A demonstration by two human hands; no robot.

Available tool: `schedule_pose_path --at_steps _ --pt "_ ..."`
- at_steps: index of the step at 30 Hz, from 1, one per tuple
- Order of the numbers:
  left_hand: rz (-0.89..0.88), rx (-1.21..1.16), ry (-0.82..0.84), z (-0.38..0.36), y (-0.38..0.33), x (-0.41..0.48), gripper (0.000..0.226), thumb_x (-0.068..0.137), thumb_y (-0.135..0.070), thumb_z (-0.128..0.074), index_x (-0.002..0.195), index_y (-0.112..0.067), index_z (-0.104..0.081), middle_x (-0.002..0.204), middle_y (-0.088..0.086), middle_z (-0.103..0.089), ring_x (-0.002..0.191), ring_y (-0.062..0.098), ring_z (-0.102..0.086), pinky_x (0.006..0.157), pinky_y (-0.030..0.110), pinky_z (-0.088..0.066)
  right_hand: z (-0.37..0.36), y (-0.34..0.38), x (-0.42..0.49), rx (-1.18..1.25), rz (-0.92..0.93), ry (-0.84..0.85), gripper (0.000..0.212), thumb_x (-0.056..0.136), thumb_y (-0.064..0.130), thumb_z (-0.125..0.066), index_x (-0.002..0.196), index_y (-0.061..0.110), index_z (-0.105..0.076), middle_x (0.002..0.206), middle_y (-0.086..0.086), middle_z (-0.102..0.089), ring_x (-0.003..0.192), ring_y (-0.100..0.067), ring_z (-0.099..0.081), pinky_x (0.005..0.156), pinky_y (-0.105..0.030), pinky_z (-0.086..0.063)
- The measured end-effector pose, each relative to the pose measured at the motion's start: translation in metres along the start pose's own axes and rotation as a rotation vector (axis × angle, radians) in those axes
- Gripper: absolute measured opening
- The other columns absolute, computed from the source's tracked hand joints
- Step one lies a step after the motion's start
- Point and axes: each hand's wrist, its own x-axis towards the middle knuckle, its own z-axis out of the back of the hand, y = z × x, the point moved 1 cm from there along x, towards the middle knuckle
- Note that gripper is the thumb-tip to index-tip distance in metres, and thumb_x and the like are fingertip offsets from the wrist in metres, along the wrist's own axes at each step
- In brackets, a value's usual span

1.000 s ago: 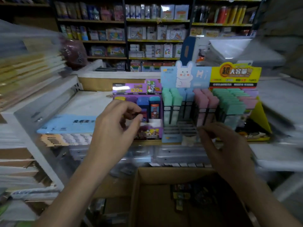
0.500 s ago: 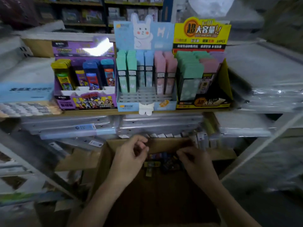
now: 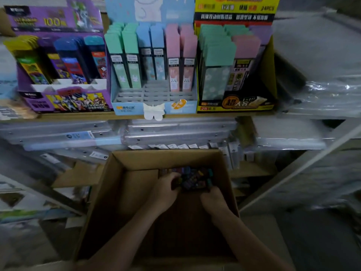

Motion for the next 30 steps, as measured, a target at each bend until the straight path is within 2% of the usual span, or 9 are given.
schedule_pose_path --at_steps 3,5,9,11,14,15,19,26,30 --pt "-0.114 0.039 0.046 -0.011 -0.009 0.007 0.04 0.092 -0.023 -0.073 0.131 -0.02 -0.065 0.132 0.004 -0.064 0.121 0.018 -0.058 0.102 0.031 -0.046 -0.007 -0.001 0.002 0.282 -0.174 -0.023 0.03 0.098 0.006 -0.042 0.125 0.003 -0.053 0.103 -0.02 -0.06 0.096 -0.039 -0.06 0.085 -0.044 -0.054" --pt "-0.192 0.126 0.06 -0.015 -0.013 0.014 0.04 0.094 -0.018 -0.069 0.133 -0.013 -0.063 0.135 0.01 -0.06 0.126 0.025 -0.052 0.109 0.035 -0.04 -0.011 -0.001 0.004 0.492 -0.243 0.004 0.032 0.096 0.001 -0.041 0.125 0.001 -0.055 0.105 -0.024 -0.061 0.087 -0.034 -0.06 0.07 -0.039 -0.052" --pt "-0.281 0.397 0.071 -0.014 -0.014 0.027 0.047 0.096 -0.015 -0.058 0.143 -0.017 -0.055 0.138 0.008 -0.05 0.122 0.029 -0.042 0.108 0.038 -0.036 -0.016 0.001 0.005 0.538 -0.303 0.053 0.022 0.1 0.004 -0.035 0.106 0.01 -0.055 0.095 -0.014 -0.055 0.076 -0.024 -0.05 0.062 -0.033 -0.043" --pt "-0.304 0.557 0.125 -0.015 -0.013 0.03 0.054 0.096 -0.022 -0.058 0.149 -0.028 -0.047 0.134 0.006 -0.043 0.117 0.027 -0.039 0.103 0.037 -0.038 -0.017 0.0 0.008 0.621 -0.319 0.016 0.024 0.097 0.002 -0.037 0.114 0.011 -0.053 0.095 -0.016 -0.056 0.077 -0.027 -0.053 0.063 -0.036 -0.046" --pt "-0.298 0.658 0.155 -0.021 -0.017 0.029 0.054 0.099 -0.038 -0.053 0.15 -0.042 -0.039 0.124 0.004 -0.036 0.112 0.026 -0.035 0.094 0.036 -0.037 -0.017 -0.001 0.008 0.732 -0.354 -0.013 0.037 0.096 0.001 -0.043 0.132 0.009 -0.049 0.116 -0.021 -0.06 0.096 -0.035 -0.061 0.078 -0.046 -0.056" --pt "-0.292 0.67 0.154 -0.024 -0.019 0.029 0.052 0.099 -0.04 -0.052 0.15 -0.042 -0.039 0.124 0.004 -0.036 0.112 0.026 -0.033 0.093 0.036 -0.034 -0.016 0.0 0.006 0.748 -0.354 -0.007 0.041 0.095 0.001 -0.044 0.135 0.008 -0.048 0.117 -0.022 -0.061 0.097 -0.036 -0.061 0.075 -0.045 -0.057" --pt "-0.208 0.612 0.153 -0.036 -0.023 0.02 0.045 0.099 -0.033 -0.052 0.144 -0.03 -0.046 0.13 0.007 -0.034 0.118 0.027 -0.032 0.104 0.036 -0.032 -0.014 0.0 0.001 0.775 -0.349 -0.011 0.041 0.093 -0.001 -0.043 0.134 0.002 -0.049 0.098 -0.019 -0.061 0.081 -0.033 -0.06 0.056 -0.036 -0.049" --pt "-0.099 0.451 0.18 -0.035 -0.029 0.001 0.042 0.098 -0.028 -0.056 0.139 -0.021 -0.054 0.14 0.005 -0.048 0.131 0.027 -0.043 0.103 0.037 -0.039 -0.016 0.004 -0.006 0.787 -0.346 -0.004 0.034 0.089 -0.008 -0.041 0.119 -0.006 -0.058 0.099 -0.026 -0.062 0.094 -0.043 -0.062 0.083 -0.049 -0.053" --pt "-0.042 0.229 0.143 -0.031 -0.032 -0.008 0.044 0.095 -0.023 -0.065 0.138 -0.019 -0.056 0.142 0.003 -0.055 0.133 0.022 -0.05 0.109 0.031 -0.039 -0.014 0.006 -0.009 0.793 -0.345 -0.008 0.034 0.089 -0.006 -0.042 0.118 -0.004 -0.059 0.093 -0.024 -0.062 0.087 -0.04 -0.062 0.075 -0.044 -0.053"
